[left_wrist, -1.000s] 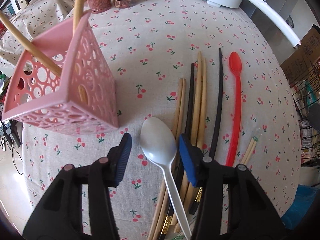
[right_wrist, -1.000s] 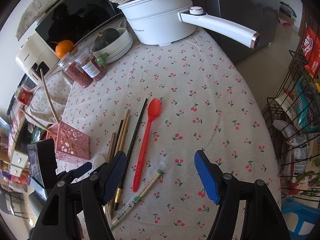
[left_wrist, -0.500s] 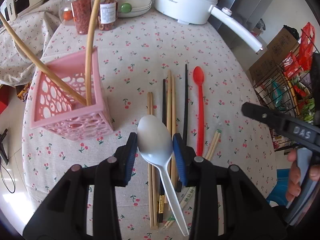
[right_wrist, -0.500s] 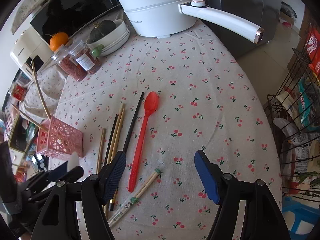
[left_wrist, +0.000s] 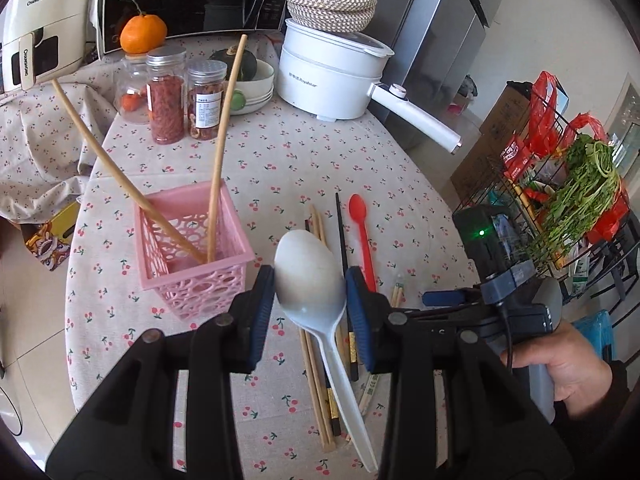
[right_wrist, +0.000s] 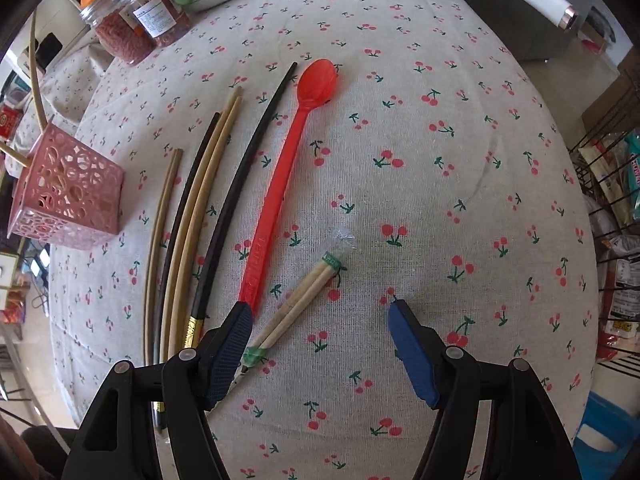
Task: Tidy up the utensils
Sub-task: 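Lift the white spoon with the left tool while the right tool grasps the wrapped chopsticks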
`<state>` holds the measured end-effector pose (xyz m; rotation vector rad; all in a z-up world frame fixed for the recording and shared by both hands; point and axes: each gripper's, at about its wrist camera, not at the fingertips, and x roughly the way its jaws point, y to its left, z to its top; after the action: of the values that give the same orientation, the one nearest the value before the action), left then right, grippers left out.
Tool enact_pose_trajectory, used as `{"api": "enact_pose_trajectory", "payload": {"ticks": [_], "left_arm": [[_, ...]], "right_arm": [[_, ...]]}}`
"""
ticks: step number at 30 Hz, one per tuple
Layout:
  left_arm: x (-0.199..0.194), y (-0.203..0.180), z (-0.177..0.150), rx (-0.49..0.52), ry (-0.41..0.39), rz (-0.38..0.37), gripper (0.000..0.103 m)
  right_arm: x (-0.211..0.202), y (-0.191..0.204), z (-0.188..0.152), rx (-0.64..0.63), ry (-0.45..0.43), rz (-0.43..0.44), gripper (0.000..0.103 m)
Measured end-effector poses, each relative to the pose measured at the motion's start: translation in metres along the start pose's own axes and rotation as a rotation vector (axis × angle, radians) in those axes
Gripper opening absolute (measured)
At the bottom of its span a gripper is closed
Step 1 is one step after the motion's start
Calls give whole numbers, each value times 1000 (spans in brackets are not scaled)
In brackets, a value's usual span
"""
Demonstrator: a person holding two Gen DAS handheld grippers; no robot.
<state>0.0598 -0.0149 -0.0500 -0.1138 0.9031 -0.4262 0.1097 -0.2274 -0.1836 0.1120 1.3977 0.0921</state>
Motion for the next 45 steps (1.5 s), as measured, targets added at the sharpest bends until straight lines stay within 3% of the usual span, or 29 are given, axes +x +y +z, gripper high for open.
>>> {"api": "enact_pose_trajectory", "payload": {"ticks": [2, 3, 5, 7, 11, 15, 20, 26, 34, 40, 45], "left_arm": [[-7, 4, -3, -28, 3, -21, 38], [-9, 6, -4, -37, 1, -27, 38], [-14, 8, -5, -40, -6, -29, 38], [-17, 10, -6, -42, -13, -26, 38], [-21, 18, -8, -55, -24, -21, 38], [-28, 22, -8, -69, -62, -11, 38], [-48, 25, -3, -67, -182, 8, 38], [-73, 28, 6, -43, -356, 48, 38], [-84, 40, 24, -14, -633, 229, 39], [-61, 43, 25, 4, -699, 386, 39], [-44, 46, 28, 31, -712, 460, 39]], "right_arm": [[2, 13, -4, -52, -12, -67, 65], [1, 18, -5, -58, -17, -65, 56], [-1, 22, -7, -51, -7, -52, 47], [-1, 29, -9, -82, -13, -84, 43], [-2, 33, -12, -80, -33, -66, 19], [-2, 25, -8, -28, -49, -36, 9], [-7, 18, -1, 20, -90, 11, 5], [-47, 12, 3, 43, -263, 101, 5], [-102, 30, -11, 2, -499, 127, 5], [-118, 34, -11, -5, -580, 146, 5], [-121, 35, -11, 2, -594, 157, 5]]}}
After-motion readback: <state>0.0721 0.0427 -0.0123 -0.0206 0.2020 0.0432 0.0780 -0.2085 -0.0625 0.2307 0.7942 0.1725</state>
